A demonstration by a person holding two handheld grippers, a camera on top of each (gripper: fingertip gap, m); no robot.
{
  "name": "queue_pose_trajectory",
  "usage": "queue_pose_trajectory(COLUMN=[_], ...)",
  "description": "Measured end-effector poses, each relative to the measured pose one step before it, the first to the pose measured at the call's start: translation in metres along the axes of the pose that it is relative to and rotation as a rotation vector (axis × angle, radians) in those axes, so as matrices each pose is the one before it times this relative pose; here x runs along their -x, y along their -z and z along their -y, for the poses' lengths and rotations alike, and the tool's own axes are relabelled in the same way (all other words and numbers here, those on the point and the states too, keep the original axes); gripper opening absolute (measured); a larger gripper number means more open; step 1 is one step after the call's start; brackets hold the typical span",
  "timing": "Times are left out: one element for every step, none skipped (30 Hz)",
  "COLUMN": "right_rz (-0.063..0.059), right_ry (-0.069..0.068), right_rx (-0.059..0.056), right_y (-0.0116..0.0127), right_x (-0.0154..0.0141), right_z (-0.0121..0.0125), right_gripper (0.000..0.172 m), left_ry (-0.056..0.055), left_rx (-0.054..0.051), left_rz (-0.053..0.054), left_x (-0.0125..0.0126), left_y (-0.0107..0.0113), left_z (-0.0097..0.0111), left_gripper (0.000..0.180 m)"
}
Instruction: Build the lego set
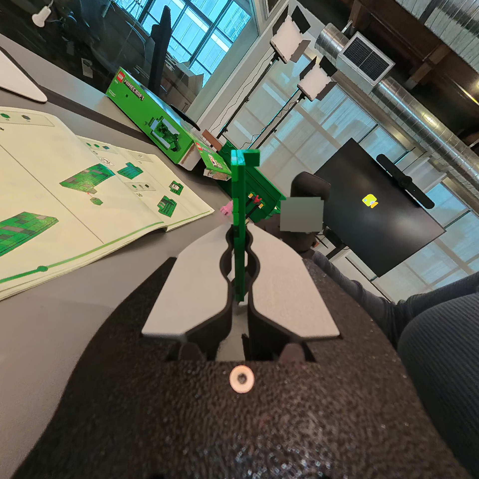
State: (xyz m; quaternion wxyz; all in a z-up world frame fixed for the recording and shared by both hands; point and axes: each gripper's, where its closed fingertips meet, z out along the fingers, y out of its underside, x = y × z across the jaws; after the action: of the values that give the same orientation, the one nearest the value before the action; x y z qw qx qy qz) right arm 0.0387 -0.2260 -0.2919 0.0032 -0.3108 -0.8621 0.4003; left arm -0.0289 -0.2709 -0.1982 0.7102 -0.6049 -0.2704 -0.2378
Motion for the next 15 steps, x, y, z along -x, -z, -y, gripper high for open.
queue_pose_trajectory(right_rz=[-0.0136, -0.0154, -0.0235, -0.0229, -0.0180, -0.0250, -0.0286, -0.0297, -0.0118, -0.0035, -0.0201, -0.0112, -0.0012, -0.0010, 0.0055], right_ry=[0.0181, 0.0181, 0.0139, 0.0100, 0.0080, 0.0024, -0.0076, -0.0212, -0.0140, 0.0123, 0.0276, 0.0374, 0.0406, 0.0381, 0.0408], right_rx=[0.0017, -0.0027, -0.0066, -0.0077, -0.0066, -0.0027, 0.0038, 0.0078, 0.0079, 0.0008, 0.0004, 0.0057, 0.0097, 0.0058, -0.0048], right_y=[0.00071, 0.00130, 0.00171, 0.00214, 0.00242, 0.00267, 0.00226, 0.00180, 0.00141, 0.00141, 0.00133, 0.00099, 0.00047, 0.00013, 0.00004], right_x=[0.00046, 0.00063, -0.00041, -0.00020, 0.00069, -0.00039, -0.00125, -0.00169, 0.00095, 0.00288, 0.00020, 0.00010, -0.00041, -0.00198, -0.00189], right_z=[-0.00040, 0.00014, 0.00063, 0.00072, 0.00060, -0.00022, -0.00125, -0.00172, -0.00190, -0.00158, -0.00166, -0.00237, -0.00300, -0.00240, -0.00058], right_gripper=[0.021, 0.022, 0.023, 0.024, 0.024, 0.024, 0.024, 0.024, 0.024, 0.024, 0.023, 0.023, 0.023, 0.023, 0.023], left_ry=[0.0007, 0.0012, 0.0015, 0.0014, 0.0009, 0.0008, 0.0011, 0.0015, 0.0012, 0.0005, 0.0001, 0.0006, 0.0019, 0.0026, 0.0019], left_rx=[0.0014, 0.0007, 0.0001, 0.0002, 0.0005, 0.0008, 0.0005, 0.0004, 0.0011, 0.0017, 0.0016, 0.0015, 0.0020, 0.0027, 0.0040], left_rz=[-0.0001, -0.0001, -0.0007, -0.0006, -0.0002, -0.0001, -0.0005, -0.0007, -0.0009, -0.0013, -0.0017, -0.0023, -0.0046, -0.0072, -0.0080], left_x=[0.00023, 0.00019, 0.00016, 0.00010, 0.00013, 0.00014, 0.00000, 0.00001, 0.00001, -0.00021, -0.00029, -0.00034, -0.00066, -0.00096, -0.00114], left_y=[-0.00009, 0.00006, 0.00003, 0.00002, 0.00003, -0.00003, -0.00006, -0.00005, -0.00020, -0.00008, -0.00020, -0.00009, -0.00024, -0.00039, -0.00058], left_z=[-0.00022, -0.00010, -0.00010, -0.00004, -0.00001, -0.00019, -0.00008, -0.00015, -0.00026, -0.00025, -0.00018, -0.00022, -0.00040, -0.00044, -0.00078], left_gripper=[0.006, 0.006, 0.006, 0.006, 0.006, 0.006, 0.006, 0.006, 0.006, 0.006, 0.006, 0.006, 0.006, 0.006, 0.006])
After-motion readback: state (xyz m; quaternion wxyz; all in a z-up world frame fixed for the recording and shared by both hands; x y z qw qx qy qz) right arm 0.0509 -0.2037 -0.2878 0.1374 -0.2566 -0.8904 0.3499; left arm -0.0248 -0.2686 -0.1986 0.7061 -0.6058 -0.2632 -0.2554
